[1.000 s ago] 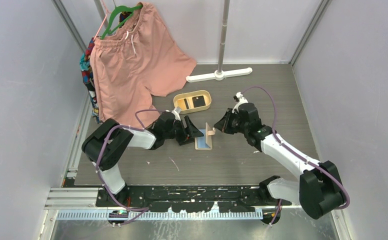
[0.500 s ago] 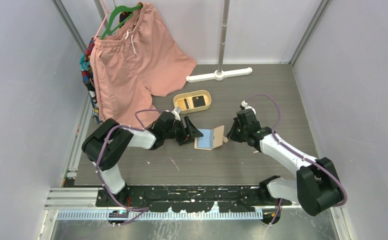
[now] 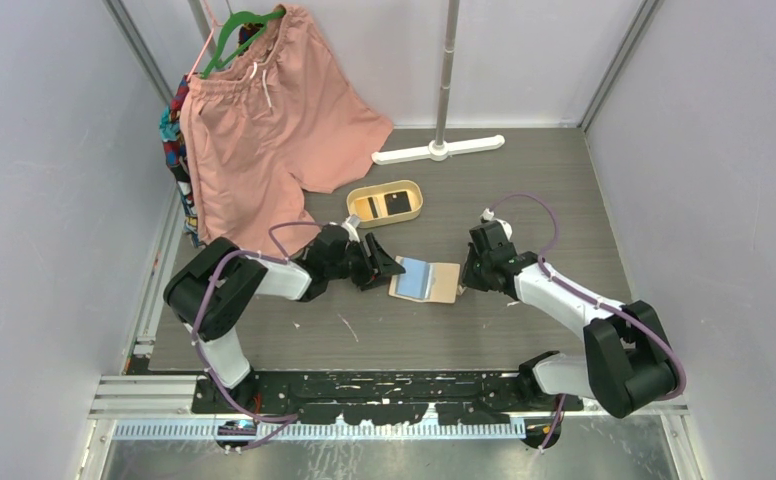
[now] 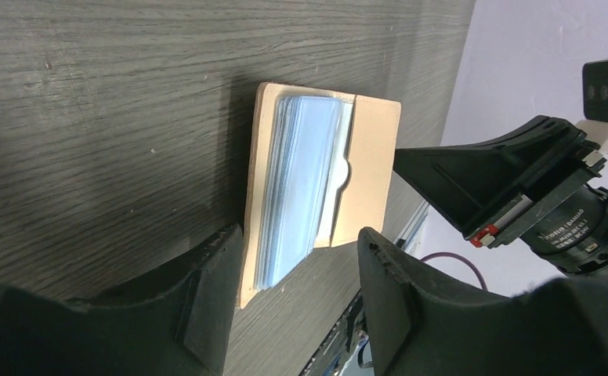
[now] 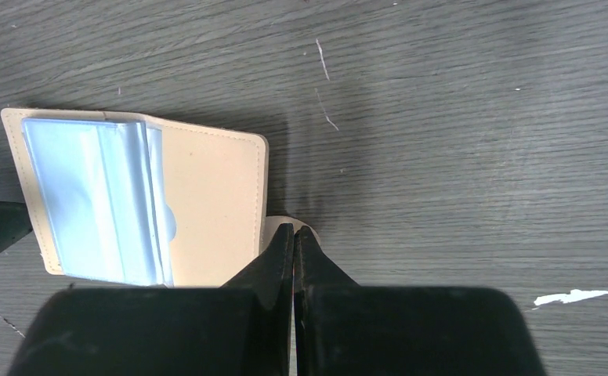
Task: Take the credit cards out of the card holder
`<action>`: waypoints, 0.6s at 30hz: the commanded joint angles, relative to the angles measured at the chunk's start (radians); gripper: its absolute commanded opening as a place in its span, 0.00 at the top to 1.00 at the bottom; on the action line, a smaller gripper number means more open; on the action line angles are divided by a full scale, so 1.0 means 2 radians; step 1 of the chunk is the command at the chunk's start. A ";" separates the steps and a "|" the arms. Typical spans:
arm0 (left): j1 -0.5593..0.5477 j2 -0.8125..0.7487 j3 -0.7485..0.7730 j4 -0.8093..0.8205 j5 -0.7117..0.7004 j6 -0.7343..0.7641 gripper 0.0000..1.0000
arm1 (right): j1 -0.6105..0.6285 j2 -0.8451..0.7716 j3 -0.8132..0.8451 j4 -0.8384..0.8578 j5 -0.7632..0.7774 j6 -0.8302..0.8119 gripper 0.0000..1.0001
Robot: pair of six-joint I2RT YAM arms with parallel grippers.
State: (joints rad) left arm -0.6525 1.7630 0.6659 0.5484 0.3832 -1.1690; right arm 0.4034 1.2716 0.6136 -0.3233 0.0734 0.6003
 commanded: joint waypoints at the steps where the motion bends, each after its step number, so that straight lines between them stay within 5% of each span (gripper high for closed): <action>1: -0.001 0.006 -0.007 0.062 0.008 -0.021 0.45 | -0.003 0.001 0.018 0.009 0.011 0.001 0.99; 11: -0.001 0.024 -0.013 0.110 0.021 -0.041 0.67 | -0.003 0.006 0.014 0.017 0.005 0.002 0.99; 18: -0.001 0.026 -0.012 0.109 0.025 -0.036 0.72 | -0.003 0.006 0.012 0.021 0.002 0.001 0.99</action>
State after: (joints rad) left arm -0.6525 1.8175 0.6403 0.6994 0.4068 -1.2465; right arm 0.4015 1.2835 0.6132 -0.3187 0.0734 0.6003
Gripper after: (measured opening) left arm 0.284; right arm 0.036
